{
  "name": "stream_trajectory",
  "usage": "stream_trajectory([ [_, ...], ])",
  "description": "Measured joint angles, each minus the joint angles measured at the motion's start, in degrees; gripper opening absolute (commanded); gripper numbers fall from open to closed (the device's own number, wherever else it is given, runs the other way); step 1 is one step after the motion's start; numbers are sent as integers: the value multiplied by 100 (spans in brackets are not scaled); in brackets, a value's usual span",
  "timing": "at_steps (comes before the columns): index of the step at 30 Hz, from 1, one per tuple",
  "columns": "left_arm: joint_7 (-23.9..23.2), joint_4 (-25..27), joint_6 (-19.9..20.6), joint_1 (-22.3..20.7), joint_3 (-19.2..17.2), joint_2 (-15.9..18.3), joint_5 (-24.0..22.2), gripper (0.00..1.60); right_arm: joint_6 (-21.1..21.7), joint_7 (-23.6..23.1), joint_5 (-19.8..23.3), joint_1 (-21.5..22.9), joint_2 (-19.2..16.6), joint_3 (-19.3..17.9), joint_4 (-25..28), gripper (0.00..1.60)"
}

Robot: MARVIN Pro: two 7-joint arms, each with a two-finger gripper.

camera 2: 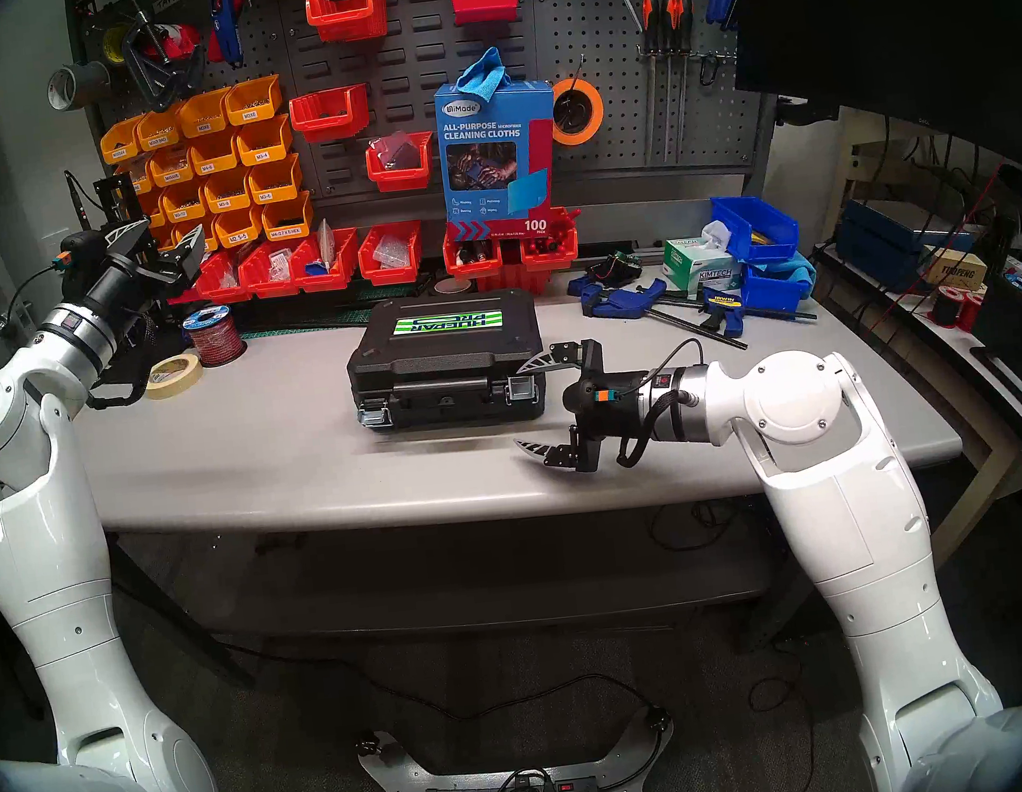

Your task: Open the tool box

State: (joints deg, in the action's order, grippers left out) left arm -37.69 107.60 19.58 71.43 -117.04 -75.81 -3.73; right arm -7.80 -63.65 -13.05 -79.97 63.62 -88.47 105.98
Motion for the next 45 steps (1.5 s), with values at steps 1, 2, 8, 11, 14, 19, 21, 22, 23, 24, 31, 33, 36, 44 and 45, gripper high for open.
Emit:
stream_trajectory([
  [1, 1, 0, 0, 0, 0, 1, -1, 160, 0, 0, -6, 4, 1, 7, 0, 159],
  [2, 2, 0, 0, 0, 1, 2, -3, 160, 1, 0, -14, 10, 3, 14, 0, 100],
  [8, 7, 0, 0, 1, 4, 7, -10, 160, 4, 39, -5, 84, 13, -26, 23, 0],
  [11, 9, 0, 0, 2, 5, 10, -13, 160, 6, 11, -9, 83, 4, -18, -14, 0],
  [14, 11, 0, 0, 2, 5, 12, -16, 160, 4, -10, -11, 82, -10, -18, -38, 0],
  [19, 16, 0, -1, 2, 7, 15, -20, 160, 0, -72, -9, 80, -50, -47, -66, 160],
  [21, 18, 0, -1, 2, 8, 17, -23, 160, 5, -148, 10, 63, -86, -82, -69, 160],
  [22, 19, 0, -1, 2, 9, 17, -24, 160, 6, -173, 18, 52, -100, -99, -68, 160],
  [23, 19, 0, -1, 3, 9, 18, -25, 160, 7, -193, 26, 43, -111, -113, -65, 160],
  [24, 20, 0, -1, 3, 10, 18, -26, 160, 7, -227, 41, 26, -130, -138, -55, 160],
  [31, 26, 0, -1, 3, 13, 23, -31, 160, 11, -386, 105, -47, -244, -344, 21, 160],
  [33, 28, 0, -1, 4, 14, 25, -33, 160, 32, -422, 125, -64, -274, -436, 70, 160],
  [36, 30, 0, -1, 4, 15, 27, -35, 160, 67, -470, 155, -70, -308, -544, 157, 160],
  [44, 36, 0, -2, 6, 19, 32, -40, 160, 234, -604, 201, -64, -347, -642, 590, 160],
  [45, 37, 0, -2, 6, 19, 33, -41, 160, 268, -616, 199, -64, -344, -621, 667, 160],
])
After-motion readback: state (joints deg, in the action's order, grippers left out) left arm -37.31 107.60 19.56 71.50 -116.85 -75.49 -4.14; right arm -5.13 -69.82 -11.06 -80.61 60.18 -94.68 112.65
